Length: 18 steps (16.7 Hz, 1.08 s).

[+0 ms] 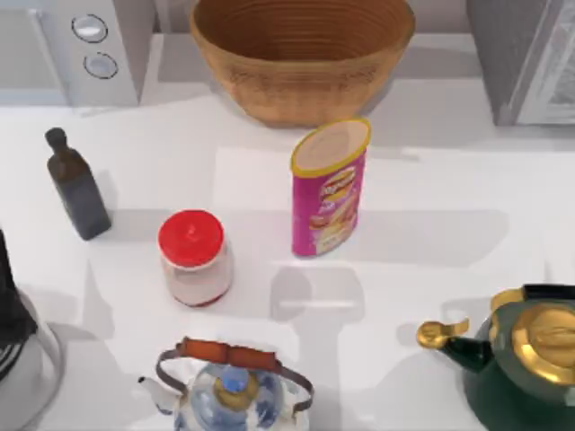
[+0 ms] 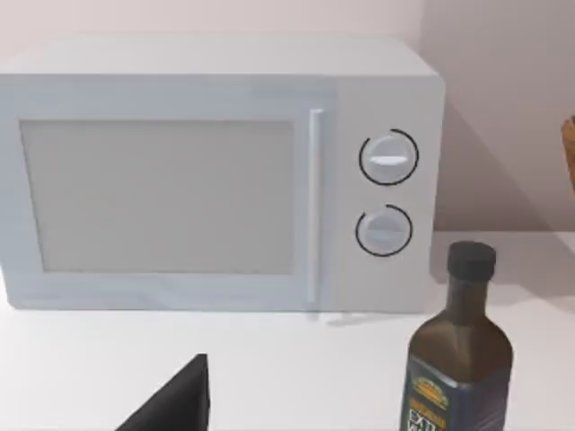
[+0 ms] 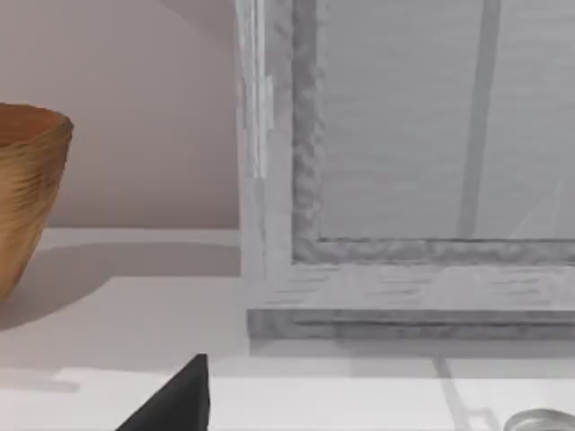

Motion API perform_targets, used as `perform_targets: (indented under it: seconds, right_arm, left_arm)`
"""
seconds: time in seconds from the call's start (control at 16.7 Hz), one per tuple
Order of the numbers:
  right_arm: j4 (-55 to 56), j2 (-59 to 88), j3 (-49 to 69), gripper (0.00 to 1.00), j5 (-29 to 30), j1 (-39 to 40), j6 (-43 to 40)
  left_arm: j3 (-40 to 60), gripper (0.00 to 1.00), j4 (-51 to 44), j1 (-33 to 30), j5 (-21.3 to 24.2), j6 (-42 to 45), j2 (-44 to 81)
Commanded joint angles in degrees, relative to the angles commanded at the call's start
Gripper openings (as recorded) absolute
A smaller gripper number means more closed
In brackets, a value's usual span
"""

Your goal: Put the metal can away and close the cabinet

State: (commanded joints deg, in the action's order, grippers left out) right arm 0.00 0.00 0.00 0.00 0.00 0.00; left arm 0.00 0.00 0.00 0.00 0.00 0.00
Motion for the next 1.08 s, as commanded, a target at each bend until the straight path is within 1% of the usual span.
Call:
perform_targets:
  seconds: [0.24,0.48,0.66,0.84,1.08]
  right_arm:
    - [-0.6,1.5,1.2,1.00,-0.4,-0.7,0.1]
    - [-3.1,11.1,9.1,1.00,-1.7,-3.8,0.8]
    - [-5.3,23.9,17.6,1.00,-3.2,-7.3,0.4]
    - [-6.7,40.0,26.2,1.00,-4.7,-10.4,-1.7]
    - [-7.5,62.4,32.6,1.00,-7.1,-13.1,-6.2]
  left_arm:
    - [0.0,1.00,0.0,0.0,0.0,0.0,0.0]
    - [0.0,1.00,0.0,0.0,0.0,0.0,0.0]
    - [0.0,1.00,0.0,0.0,0.0,0.0,0.0]
    - [0.0,1.00,0.0,0.0,0.0,0.0,0.0]
    - [0.0,1.00,0.0,0.0,0.0,0.0,0.0]
